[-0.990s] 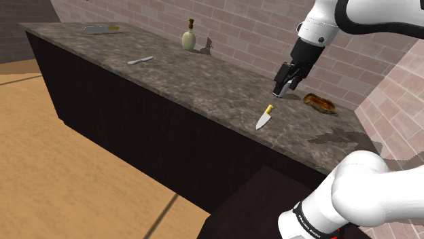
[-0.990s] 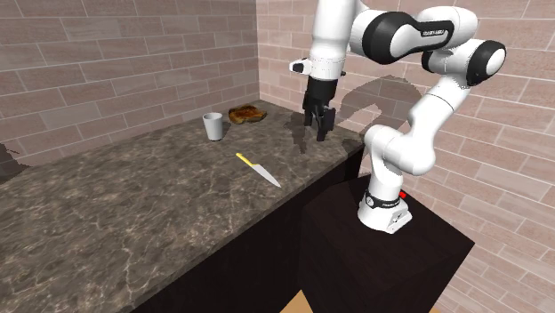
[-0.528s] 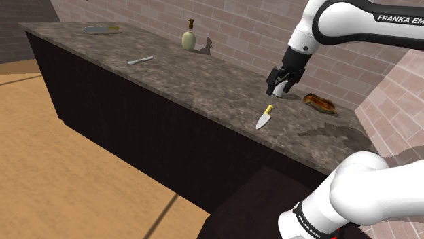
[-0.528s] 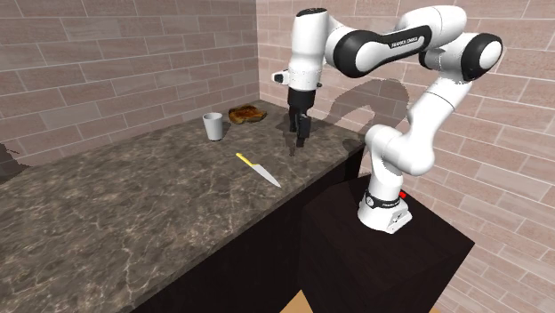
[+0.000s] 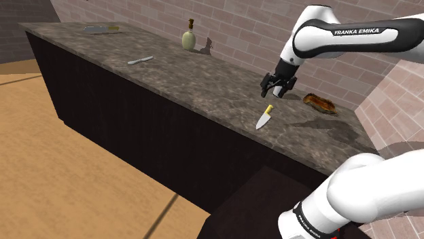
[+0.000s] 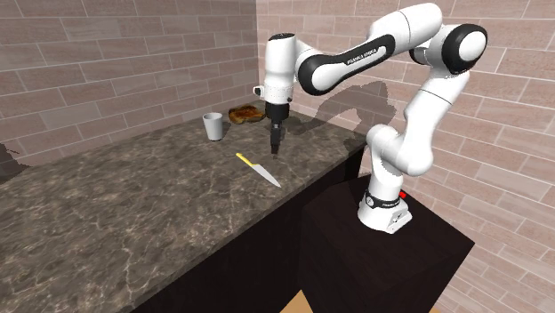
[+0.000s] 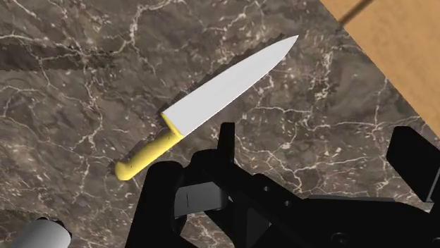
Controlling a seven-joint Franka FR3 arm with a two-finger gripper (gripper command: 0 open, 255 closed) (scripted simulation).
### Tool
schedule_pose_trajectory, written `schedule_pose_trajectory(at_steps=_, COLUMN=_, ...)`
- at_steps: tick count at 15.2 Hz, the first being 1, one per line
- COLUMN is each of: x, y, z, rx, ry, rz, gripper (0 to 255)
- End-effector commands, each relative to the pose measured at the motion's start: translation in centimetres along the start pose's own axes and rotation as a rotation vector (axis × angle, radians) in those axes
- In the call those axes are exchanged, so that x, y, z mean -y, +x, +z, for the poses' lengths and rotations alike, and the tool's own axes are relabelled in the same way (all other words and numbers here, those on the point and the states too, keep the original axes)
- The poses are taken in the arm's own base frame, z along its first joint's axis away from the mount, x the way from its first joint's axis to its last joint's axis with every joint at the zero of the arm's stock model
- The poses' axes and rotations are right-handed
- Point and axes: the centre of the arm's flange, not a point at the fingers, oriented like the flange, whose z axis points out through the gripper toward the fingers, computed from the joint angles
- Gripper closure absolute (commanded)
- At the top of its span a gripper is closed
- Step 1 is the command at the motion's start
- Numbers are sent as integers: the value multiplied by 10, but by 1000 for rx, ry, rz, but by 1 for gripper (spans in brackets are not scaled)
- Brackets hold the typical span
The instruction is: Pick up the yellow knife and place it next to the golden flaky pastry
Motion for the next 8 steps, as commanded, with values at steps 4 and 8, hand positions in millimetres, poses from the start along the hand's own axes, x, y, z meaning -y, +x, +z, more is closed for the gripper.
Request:
schedule_pose_trajectory(at_steps=4, x=-39, y=36, z=44, rx=-1, ry=8, rz=125, gripper=0)
schedule_pose_trajectory(at_steps=8, x=-73, y=61, z=76, rx=0, ry=15, rz=224, gripper=0)
